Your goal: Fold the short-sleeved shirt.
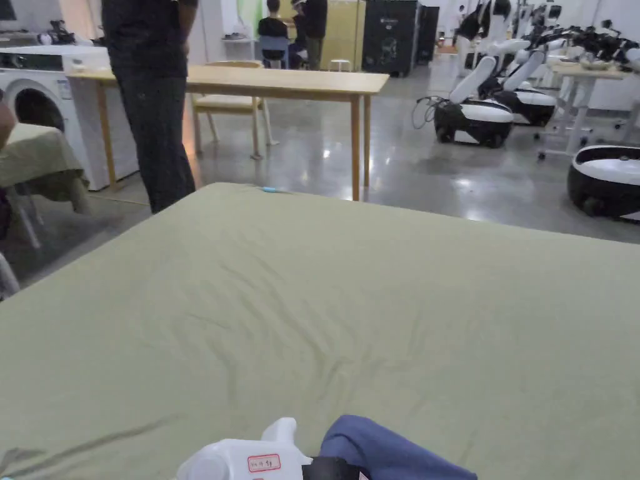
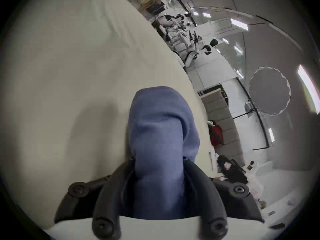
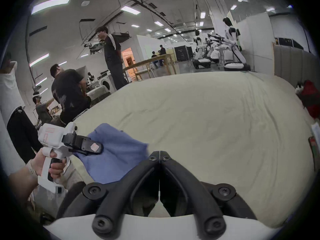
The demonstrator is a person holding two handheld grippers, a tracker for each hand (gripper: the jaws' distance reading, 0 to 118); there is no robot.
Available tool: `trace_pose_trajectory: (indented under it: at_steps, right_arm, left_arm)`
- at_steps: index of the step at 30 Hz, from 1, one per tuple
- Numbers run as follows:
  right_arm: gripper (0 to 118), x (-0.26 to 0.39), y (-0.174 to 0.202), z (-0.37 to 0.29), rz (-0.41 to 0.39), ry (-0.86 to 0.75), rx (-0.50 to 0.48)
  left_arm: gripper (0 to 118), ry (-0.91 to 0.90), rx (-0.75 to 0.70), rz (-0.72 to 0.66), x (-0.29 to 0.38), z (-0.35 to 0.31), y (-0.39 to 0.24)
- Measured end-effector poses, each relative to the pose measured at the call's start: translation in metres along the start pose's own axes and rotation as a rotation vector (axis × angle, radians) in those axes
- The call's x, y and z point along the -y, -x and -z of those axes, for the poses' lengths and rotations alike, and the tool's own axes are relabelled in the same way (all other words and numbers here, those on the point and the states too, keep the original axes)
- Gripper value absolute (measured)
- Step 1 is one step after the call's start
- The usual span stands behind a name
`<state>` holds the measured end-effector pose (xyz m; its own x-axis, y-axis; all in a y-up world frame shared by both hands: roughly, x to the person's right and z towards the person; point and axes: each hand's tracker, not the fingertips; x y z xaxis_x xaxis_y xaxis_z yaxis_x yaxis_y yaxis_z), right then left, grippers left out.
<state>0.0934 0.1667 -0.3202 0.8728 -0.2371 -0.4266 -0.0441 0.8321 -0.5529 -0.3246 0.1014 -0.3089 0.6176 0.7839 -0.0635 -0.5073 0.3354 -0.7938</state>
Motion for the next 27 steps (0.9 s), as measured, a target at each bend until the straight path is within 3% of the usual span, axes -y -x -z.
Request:
trace_pose_trajectory:
  at_steps: [9, 12, 15, 16, 17, 18, 19, 22, 25, 26, 27]
  right_arm:
    - [1, -0.015, 0.088, 0.03, -0.073, -0.021, -0.12]
    - [1, -0.012, 0.098, 0.037, -0.098, -0.006, -0.119]
    - [1, -0.009, 0.096, 0.038, -0.083, -0.006, -0.117]
    - [1, -0.009, 0.095, 0.038, -0.075, -0.004, -0.117]
    - [1, -0.008, 0.094, 0.038, -0.074, 0.0, -0.11]
    - [1, -0.009, 0.094, 0.038, -0.08, 0.008, -0.1]
    - [1, -0.01, 0.093, 0.037, -0.085, 0.013, -0.094]
    - [1, -0.011, 0.09, 0.03, -0.093, 0.008, -0.086]
    - [1, -0.014, 0.086, 0.02, -0.085, -0.011, -0.08]
    - [1, -0.015, 0.084, 0.017, -0.083, -0.018, -0.079]
    - [1, -0.017, 0.08, 0.012, -0.081, -0.025, -0.076]
  left_arm:
    - [28, -0.084, -0.35, 0.128, -0.152, -0.179, 0.117]
    - [27, -0.028, -0.415, 0.113, -0.17, -0.195, 0.148]
    - [28, -0.011, -0.39, 0.1, -0.165, -0.19, 0.161]
    - [38, -0.035, -0.376, 0.089, -0.164, -0.193, 0.162]
    - [59, -0.086, -0.386, 0.097, -0.162, -0.195, 0.163]
    - [95, -0.126, -0.401, 0.122, -0.162, -0.203, 0.163]
    - [106, -0.158, -0.381, 0.127, -0.162, -0.214, 0.163]
    - [106, -0.255, -0.361, 0.052, -0.164, -0.254, 0.157]
    - [104, -0.323, -0.446, 0.052, -0.164, -0.284, 0.151]
    - [94, -0.329, -0.475, 0.05, -0.16, -0.288, 0.144]
    - [63, -0.348, -0.474, 0.064, -0.154, -0.29, 0.135]
